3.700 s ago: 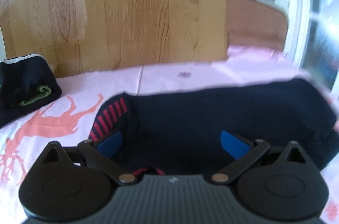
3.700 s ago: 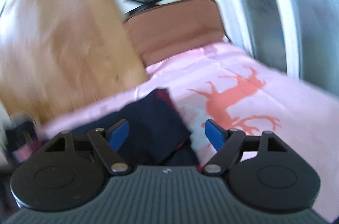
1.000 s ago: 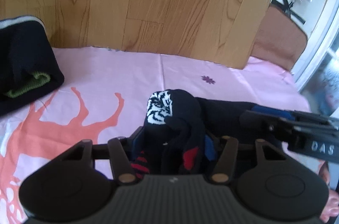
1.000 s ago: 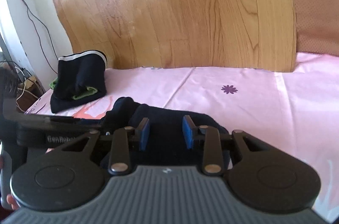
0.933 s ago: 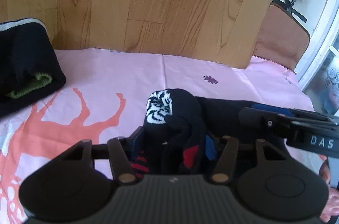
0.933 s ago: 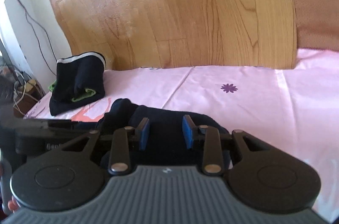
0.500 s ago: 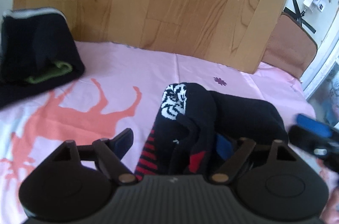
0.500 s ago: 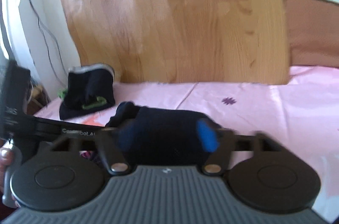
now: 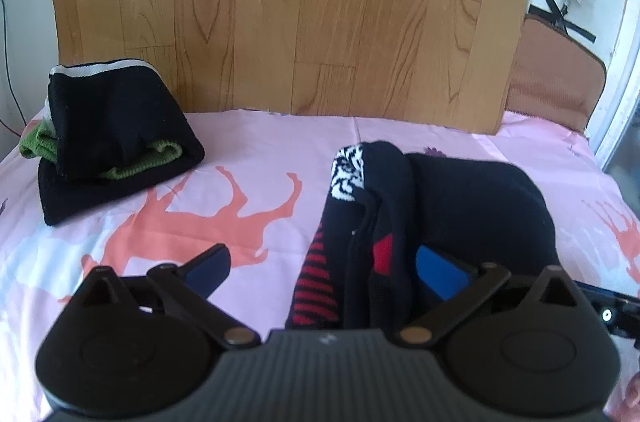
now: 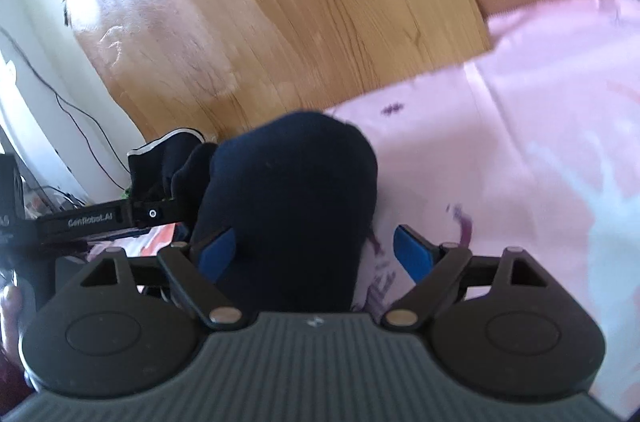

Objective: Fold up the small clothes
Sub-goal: 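Press the folded sweater bundle down with the right gripper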

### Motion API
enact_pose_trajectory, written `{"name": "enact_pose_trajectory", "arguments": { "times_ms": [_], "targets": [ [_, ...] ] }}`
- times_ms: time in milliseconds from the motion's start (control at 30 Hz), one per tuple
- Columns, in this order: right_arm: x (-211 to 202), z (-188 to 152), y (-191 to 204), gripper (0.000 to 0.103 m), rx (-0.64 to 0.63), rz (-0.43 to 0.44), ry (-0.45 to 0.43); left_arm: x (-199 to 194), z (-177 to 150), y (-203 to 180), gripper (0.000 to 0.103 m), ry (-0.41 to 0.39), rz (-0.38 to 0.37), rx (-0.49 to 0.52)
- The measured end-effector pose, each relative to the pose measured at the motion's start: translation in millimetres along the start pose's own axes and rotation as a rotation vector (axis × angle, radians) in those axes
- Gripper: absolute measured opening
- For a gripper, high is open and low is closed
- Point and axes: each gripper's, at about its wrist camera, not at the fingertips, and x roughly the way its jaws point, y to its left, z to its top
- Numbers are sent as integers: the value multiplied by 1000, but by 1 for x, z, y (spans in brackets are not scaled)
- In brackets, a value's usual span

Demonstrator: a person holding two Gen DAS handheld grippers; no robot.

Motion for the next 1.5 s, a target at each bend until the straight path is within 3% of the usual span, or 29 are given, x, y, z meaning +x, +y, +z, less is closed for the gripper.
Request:
{"name": "enact_pose_trajectory", "arguments": {
  "times_ms": [300, 733, 833, 1100, 1267, 1500],
  "targets": [
    [24, -3, -4, 97, 49, 20, 51, 5, -10, -1, 103, 28, 1, 19],
    [23, -10, -5, 99, 12, 29, 12, 14, -19, 2, 103, 51, -35, 21],
    [21, -10, -10, 99, 30, 50, 7, 14, -21, 9, 103, 47, -73, 4],
    [20, -10, -12, 99, 50, 65, 1, 10, -24, 40, 103, 53, -313, -153],
    [21, -10, -8, 101, 33, 54, 6, 16, -22, 23, 103, 64, -271, -87],
    [30, -5, -3, 102, -1, 38, 32, 33, -24, 30, 103, 113, -291, -130]
  ]
}}
